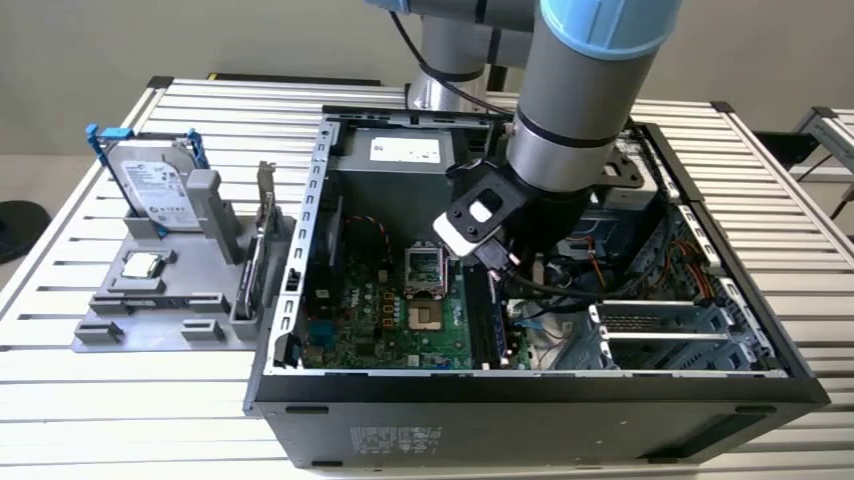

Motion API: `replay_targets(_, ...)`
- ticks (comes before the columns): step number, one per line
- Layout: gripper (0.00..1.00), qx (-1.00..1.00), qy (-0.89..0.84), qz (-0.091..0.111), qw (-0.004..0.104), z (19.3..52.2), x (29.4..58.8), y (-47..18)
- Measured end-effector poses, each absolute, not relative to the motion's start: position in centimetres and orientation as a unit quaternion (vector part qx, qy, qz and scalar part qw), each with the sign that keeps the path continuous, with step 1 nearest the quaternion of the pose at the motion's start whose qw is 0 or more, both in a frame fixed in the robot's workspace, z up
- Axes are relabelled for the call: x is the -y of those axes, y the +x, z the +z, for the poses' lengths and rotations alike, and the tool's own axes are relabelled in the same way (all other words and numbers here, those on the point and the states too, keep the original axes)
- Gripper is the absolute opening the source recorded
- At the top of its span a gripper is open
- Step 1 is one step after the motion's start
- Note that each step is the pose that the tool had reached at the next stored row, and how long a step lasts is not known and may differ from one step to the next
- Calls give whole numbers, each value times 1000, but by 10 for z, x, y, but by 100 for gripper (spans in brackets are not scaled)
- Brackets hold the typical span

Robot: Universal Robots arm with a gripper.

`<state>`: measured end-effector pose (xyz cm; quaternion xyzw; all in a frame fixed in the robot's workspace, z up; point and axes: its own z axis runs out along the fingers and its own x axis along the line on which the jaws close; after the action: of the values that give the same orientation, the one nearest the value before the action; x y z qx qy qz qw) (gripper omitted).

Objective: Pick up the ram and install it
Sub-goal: 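Press down the ram until it locks into place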

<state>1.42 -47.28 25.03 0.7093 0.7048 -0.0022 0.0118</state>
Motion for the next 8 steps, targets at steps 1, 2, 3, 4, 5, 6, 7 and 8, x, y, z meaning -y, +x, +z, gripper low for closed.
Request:
replay_targets(1,0,-705,709,-2,12,254,473,14)
replay_targets(2,0,-705,709,-2,12,259,473,14)
replay_targets(3,0,-705,709,-2,12,262,473,14)
replay_targets(4,0,-705,709,-2,12,266,473,14)
replay_targets(5,0,-705,709,-2,12,270,473,14)
replay_targets(6,0,-705,709,-2,12,274,473,14)
replay_targets(7,0,-705,709,-2,12,278,473,14)
replay_targets(8,0,-705,709,-2,12,282,473,14)
